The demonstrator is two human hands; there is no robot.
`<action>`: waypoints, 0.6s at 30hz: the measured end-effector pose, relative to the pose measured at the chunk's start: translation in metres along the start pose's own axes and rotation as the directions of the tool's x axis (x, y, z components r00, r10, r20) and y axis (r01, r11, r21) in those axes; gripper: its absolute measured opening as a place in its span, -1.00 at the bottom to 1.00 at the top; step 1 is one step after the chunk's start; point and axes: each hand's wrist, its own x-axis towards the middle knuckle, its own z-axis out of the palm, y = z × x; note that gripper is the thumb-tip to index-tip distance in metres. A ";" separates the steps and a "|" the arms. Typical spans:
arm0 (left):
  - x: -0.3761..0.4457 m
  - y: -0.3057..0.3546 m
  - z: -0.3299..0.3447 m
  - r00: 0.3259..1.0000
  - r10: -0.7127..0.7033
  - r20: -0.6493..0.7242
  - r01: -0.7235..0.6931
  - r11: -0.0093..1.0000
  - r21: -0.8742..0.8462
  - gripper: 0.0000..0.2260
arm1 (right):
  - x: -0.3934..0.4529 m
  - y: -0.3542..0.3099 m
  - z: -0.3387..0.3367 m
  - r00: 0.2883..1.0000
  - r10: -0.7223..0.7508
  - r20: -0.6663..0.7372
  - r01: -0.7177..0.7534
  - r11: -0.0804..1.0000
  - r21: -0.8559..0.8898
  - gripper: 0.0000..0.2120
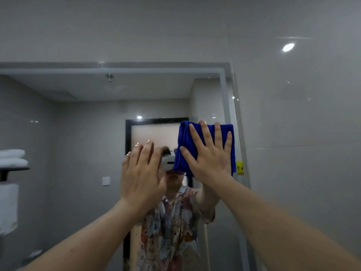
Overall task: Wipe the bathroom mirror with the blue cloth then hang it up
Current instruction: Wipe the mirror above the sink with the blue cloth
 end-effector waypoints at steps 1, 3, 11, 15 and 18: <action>0.002 -0.002 0.002 1.000 0.005 -0.010 -0.005 1.000 0.012 -0.51 | 0.013 0.003 -0.004 1.000 -0.013 -0.001 0.013 1.000 -0.005 -0.30; 0.007 -0.003 0.006 1.000 0.018 -0.019 -0.018 0.999 0.032 -0.50 | 0.040 0.008 -0.012 1.000 -0.022 -0.008 0.022 1.000 -0.005 -0.29; 0.019 -0.002 0.016 0.990 0.065 -0.122 -0.067 0.998 -0.011 -0.54 | 0.140 0.015 -0.045 0.998 0.003 -0.068 -0.003 1.000 -0.002 -0.25; 0.020 -0.011 0.011 0.994 0.045 -0.100 -0.045 0.999 -0.006 -0.53 | 0.161 0.016 -0.050 0.997 0.017 -0.074 -0.019 1.000 -0.016 -0.24; 0.017 -0.022 0.006 0.996 0.015 -0.089 -0.016 1.000 -0.011 -0.53 | 0.156 0.012 -0.047 0.997 0.018 -0.073 -0.019 1.000 -0.013 -0.23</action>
